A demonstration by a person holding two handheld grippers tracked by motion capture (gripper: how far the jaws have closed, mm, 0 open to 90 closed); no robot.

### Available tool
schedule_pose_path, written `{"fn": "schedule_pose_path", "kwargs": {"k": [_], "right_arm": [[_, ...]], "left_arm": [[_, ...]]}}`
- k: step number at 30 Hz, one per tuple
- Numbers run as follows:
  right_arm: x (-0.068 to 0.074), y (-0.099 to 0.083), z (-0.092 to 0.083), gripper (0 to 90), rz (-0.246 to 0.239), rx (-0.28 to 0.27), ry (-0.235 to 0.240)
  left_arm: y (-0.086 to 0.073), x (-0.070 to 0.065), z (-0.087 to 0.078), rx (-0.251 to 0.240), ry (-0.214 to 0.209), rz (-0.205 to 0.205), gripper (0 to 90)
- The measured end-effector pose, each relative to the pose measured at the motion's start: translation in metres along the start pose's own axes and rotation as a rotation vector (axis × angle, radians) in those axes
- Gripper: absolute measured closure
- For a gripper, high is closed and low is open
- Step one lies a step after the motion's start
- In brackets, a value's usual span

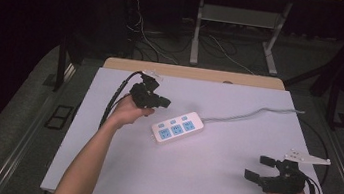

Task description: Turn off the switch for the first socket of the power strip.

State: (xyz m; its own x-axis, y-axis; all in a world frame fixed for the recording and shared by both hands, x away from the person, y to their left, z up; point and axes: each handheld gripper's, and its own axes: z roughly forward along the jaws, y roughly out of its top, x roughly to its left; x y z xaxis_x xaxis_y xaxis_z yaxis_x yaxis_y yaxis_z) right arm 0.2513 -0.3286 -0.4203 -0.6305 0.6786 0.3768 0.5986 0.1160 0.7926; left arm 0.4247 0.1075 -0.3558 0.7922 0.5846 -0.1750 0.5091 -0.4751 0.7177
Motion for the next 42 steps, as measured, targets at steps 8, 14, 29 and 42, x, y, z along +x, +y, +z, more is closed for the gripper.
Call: {"fn": "schedule_pose_path", "kwargs": {"k": [8,14,29,42], "right_arm": [[0.0,0.0,0.001,0.5,0.003,0.001,-0.002],[0.001,0.0,0.003,0.5,0.006,0.007,-0.001],[0.001,-0.001,0.003,0.5,0.005,0.008,-0.001],[0.002,0.0,0.003,0.5,0.002,0.008,0.001]], "left_arm": [[-0.008,-0.002,-0.022,-0.059,-0.017,-0.023,69.9],[-0.015,-0.007,-0.033,-0.071,0.005,-0.036,43.6],[-0.049,-0.02,-0.063,-0.135,-0.001,-0.066,0.0],[-0.078,-0.039,-0.074,-0.199,0.01,-0.054,0.0]]}}
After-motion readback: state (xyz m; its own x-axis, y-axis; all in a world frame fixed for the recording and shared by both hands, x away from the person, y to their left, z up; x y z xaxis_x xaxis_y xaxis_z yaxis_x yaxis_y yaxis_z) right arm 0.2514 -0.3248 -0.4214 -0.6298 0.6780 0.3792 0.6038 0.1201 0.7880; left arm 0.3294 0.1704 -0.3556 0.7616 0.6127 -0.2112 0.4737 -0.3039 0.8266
